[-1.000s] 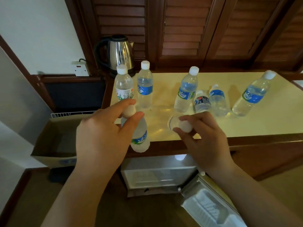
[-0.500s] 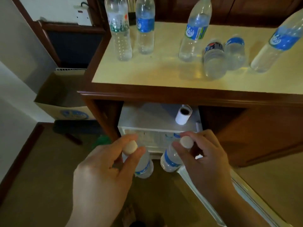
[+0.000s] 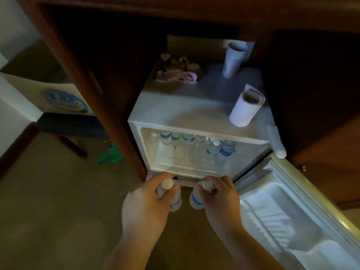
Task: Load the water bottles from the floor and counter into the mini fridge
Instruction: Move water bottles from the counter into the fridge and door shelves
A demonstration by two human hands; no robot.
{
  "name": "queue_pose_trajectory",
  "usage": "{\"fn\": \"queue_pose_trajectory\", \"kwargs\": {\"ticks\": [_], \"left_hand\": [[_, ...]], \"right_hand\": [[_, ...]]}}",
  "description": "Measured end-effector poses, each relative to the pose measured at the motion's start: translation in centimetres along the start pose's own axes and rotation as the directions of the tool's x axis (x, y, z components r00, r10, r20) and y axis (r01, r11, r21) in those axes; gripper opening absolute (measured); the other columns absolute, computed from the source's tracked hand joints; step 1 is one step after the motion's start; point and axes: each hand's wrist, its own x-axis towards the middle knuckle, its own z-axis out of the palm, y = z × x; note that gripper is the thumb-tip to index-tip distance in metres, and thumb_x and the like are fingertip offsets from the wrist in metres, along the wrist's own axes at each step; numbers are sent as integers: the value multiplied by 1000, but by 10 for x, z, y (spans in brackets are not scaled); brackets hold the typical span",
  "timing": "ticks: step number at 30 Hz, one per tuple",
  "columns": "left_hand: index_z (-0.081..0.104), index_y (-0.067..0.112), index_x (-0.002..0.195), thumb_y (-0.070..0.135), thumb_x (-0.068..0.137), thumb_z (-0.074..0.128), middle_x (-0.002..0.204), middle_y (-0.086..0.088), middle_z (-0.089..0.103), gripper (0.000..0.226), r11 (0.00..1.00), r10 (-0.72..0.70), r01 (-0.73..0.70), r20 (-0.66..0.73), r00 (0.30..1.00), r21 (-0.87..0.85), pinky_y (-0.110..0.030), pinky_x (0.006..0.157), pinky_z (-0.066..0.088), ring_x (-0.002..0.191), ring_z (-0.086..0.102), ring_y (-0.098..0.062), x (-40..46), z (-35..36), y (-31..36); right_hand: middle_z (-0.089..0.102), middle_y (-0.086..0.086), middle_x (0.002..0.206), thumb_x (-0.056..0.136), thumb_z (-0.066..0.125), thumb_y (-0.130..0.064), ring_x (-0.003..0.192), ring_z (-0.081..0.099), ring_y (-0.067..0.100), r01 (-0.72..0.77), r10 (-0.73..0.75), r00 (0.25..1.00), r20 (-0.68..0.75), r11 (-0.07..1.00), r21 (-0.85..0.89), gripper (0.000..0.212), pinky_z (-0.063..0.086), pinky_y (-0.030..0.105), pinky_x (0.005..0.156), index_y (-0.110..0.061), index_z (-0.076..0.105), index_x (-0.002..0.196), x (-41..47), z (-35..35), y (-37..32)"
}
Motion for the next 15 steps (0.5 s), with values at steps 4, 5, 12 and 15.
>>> {"fn": "queue_pose_trajectory", "kwargs": {"ticks": [4,5,12,15], "left_hand": [[58,54,111,54,90,67,79,14,73,22,999,31,-30,-10,999,29,-40,61,59,70,68,-5,16,53,-48],[59,54,111,55,90,67,80,14,73,23,999,29,-29,-11,1000,29,-39,61,59,70,69,-5,19,64,-59],[69,44,105,46,91,71,83,15,72,14,999,29,-29,31,999,14,-33,59,57,67,66,-2,68,104,-104],[72,41,108,46,91,72,88,13,73,18,998,41,-43,46,998,40,-28,63,56,75,67,-4,96,119,-117]], "right_hand": [[51,-20,101,91,75,-28,92,57,7,11,-11,1000,-3,1000,-12,14,42,12,72,-38,66,97,26,36,52],[52,-18,103,92,74,-30,94,58,9,7,-7,1000,-4,1000,-23,13,45,16,74,-33,69,104,33,42,62],[54,-5,110,95,71,-28,97,58,16,22,-16,999,42,989,-146,22,50,32,90,-20,71,115,103,66,96],[58,0,107,95,70,-23,103,58,22,137,-100,985,140,950,-281,22,48,34,93,-11,72,113,134,71,95]]}}
